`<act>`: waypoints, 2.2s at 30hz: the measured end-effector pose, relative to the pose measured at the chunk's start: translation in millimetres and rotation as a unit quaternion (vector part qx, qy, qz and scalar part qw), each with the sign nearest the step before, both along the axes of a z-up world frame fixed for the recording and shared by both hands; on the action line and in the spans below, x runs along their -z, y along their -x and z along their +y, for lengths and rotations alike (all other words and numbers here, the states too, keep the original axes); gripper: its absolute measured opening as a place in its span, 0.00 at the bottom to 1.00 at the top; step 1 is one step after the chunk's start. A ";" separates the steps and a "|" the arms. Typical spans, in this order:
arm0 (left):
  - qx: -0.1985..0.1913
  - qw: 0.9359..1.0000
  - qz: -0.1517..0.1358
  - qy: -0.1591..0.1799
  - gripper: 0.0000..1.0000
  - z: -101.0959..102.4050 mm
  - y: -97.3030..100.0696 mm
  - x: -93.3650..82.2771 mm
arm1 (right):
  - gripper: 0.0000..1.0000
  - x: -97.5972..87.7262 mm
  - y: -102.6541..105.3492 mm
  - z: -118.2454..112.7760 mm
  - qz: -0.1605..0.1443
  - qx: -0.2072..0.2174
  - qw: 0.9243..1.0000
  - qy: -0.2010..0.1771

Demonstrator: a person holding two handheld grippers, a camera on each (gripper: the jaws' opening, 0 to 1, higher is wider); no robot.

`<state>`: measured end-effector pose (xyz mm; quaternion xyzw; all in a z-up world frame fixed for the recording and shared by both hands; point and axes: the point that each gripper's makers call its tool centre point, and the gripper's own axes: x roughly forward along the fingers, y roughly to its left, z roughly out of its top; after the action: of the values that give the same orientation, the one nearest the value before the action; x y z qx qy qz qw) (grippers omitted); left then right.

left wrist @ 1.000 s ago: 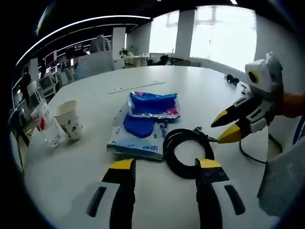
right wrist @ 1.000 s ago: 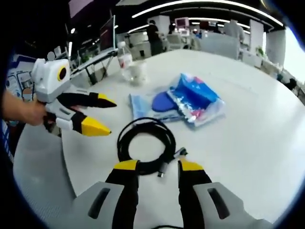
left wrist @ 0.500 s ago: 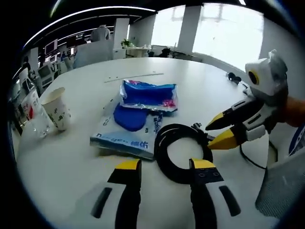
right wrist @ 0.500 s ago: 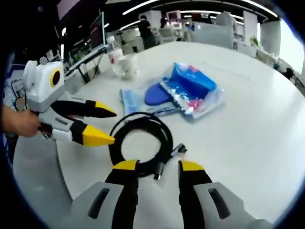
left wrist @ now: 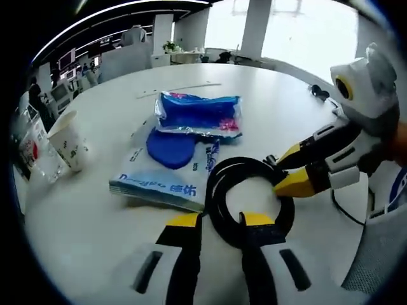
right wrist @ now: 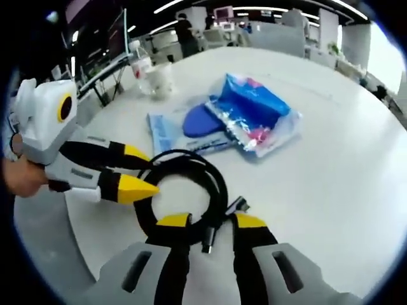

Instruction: Arrange the tabletop items into an orderly group along one side of the table until the central work area is clear of visible clutter.

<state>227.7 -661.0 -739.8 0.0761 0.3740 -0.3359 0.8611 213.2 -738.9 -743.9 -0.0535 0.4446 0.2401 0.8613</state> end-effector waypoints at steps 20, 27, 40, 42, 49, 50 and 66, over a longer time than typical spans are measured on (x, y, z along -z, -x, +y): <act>-0.013 1.000 0.021 0.009 0.06 3.1 0.0 -4.3 | 0.10 -8.9 3.2 -3.1 0.026 0.034 0.999 -0.022; -0.007 1.000 0.026 0.011 0.05 5.6 9.2 -10.4 | 0.10 -14.3 12.8 0.6 0.038 0.031 0.998 -0.039; 0.006 0.999 0.044 0.009 0.05 12.7 38.8 -7.4 | 0.10 -11.3 43.7 10.3 0.054 0.017 0.997 -0.051; 0.008 0.999 0.045 0.006 0.06 13.9 42.0 -5.8 | 0.10 -9.9 46.6 11.8 0.056 0.016 0.997 -0.053; 0.010 0.999 0.051 0.000 0.06 16.6 47.9 -4.4 | 0.10 -7.4 50.7 15.0 0.061 0.009 0.997 -0.050; 0.011 0.999 0.051 -0.001 0.06 17.0 48.3 -4.1 | 0.10 -7.1 51.6 15.4 0.063 0.009 0.997 -0.050; 0.059 0.997 0.027 -0.030 0.13 16.7 59.2 0.7 | 0.14 -1.6 59.6 17.8 0.040 -0.017 0.998 -0.038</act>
<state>168.5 -644.4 -740.5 0.1145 0.4022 -0.3766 0.8266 153.5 -721.1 -742.2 -0.0187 0.4687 0.2731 0.8399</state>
